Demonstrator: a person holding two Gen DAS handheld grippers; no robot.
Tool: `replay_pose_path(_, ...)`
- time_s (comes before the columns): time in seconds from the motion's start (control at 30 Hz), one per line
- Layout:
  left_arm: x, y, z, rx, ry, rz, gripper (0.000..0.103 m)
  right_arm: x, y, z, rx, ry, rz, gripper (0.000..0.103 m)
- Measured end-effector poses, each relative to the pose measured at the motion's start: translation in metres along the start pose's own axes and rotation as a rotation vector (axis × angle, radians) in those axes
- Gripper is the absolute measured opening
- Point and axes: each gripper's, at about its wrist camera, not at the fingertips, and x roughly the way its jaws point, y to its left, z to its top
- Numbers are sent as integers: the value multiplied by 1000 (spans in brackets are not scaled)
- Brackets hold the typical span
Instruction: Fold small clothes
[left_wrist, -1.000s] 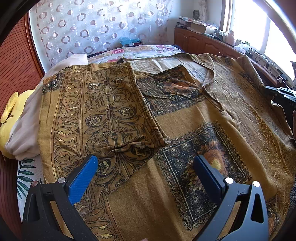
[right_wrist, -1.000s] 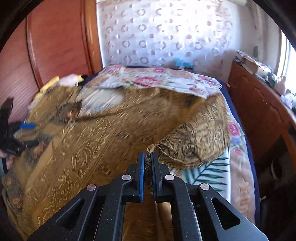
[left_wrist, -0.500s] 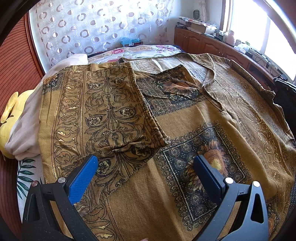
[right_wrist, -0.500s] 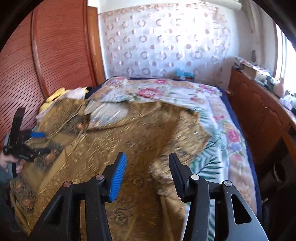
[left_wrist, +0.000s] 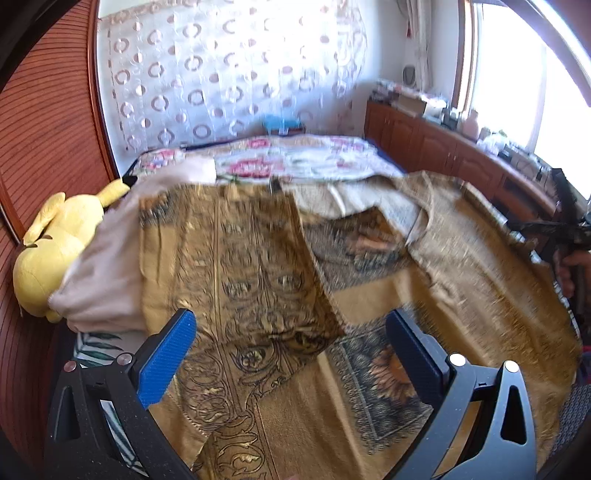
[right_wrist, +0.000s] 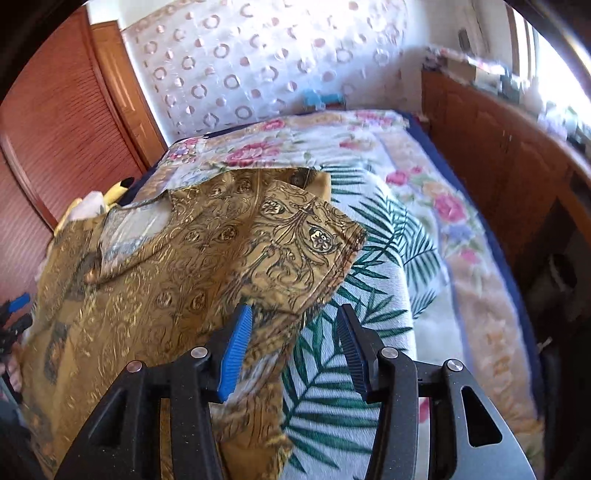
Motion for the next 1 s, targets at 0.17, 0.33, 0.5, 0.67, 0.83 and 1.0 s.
replay_pose_path(0.17,-21,-3,4,-8,-66,-26,103,10,-3,8,-6,27,9,10)
replay_pose_path(0.33,-36,-5,2,-33,-130,-36,103,-9,7,12,-11,-46,-18,7)
replay_pose_path(0.5,-48,-5,5,-40,-169,-43,103,-29,34,19,-69,-119,10,7)
replay_pose_path(0.67,-54,-9,5,-24,-182,-39,103,-40,64,16,-138,-134,67,7)
replay_pose_path(0.83,-52,-11,1,-15,-174,-40,103,-47,75,7,-191,-150,107,34)
replay_pose_path(1.0,-49,-13,0,-12,-166,-43,103,-44,70,7,-207,-154,68,36)
